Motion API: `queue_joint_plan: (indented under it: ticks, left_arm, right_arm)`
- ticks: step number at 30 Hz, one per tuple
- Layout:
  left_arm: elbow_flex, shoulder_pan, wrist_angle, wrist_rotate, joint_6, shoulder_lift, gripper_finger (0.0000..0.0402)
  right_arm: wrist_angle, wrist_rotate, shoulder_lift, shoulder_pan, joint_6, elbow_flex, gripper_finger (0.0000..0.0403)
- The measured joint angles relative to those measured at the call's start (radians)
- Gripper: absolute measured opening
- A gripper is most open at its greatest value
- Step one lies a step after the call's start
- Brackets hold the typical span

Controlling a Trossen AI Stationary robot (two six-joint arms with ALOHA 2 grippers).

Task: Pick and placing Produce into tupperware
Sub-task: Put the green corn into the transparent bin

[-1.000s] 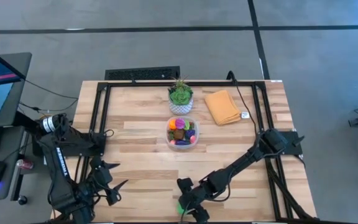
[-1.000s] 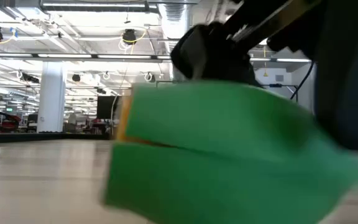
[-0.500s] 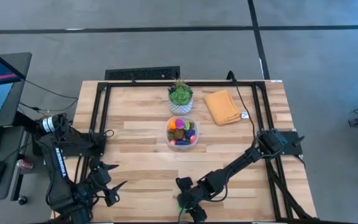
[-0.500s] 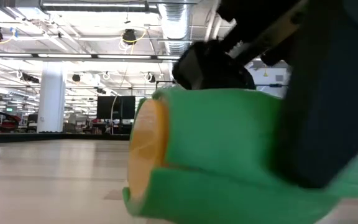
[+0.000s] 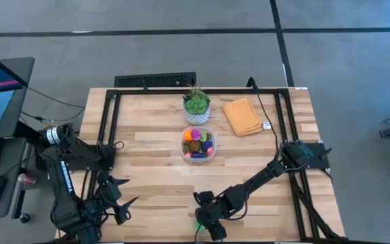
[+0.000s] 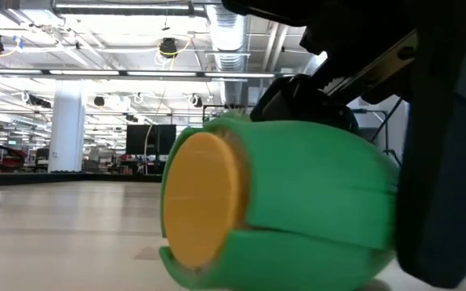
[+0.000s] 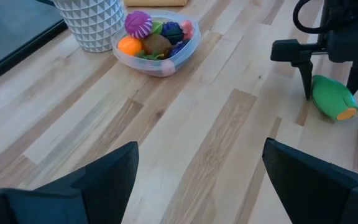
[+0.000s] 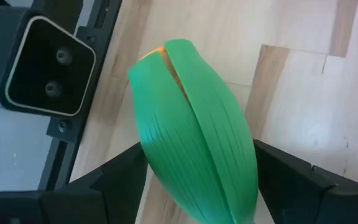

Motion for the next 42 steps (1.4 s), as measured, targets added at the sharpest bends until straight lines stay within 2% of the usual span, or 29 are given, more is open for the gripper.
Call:
queue_joint_plan:
  ticks: [20,42]
  left_arm:
    - [0.000,0.000,0.000,-0.022,0.001,0.000,0.0334]
    - [0.000,0.000,0.000,-0.022,0.020,0.000,0.0334]
  right_arm:
    - [-0.011,-0.009,0.000,-0.033,0.052,0.000,0.0231]
    - [-0.025,0.004,-0.013,-0.070,0.057,-0.003,0.0223]
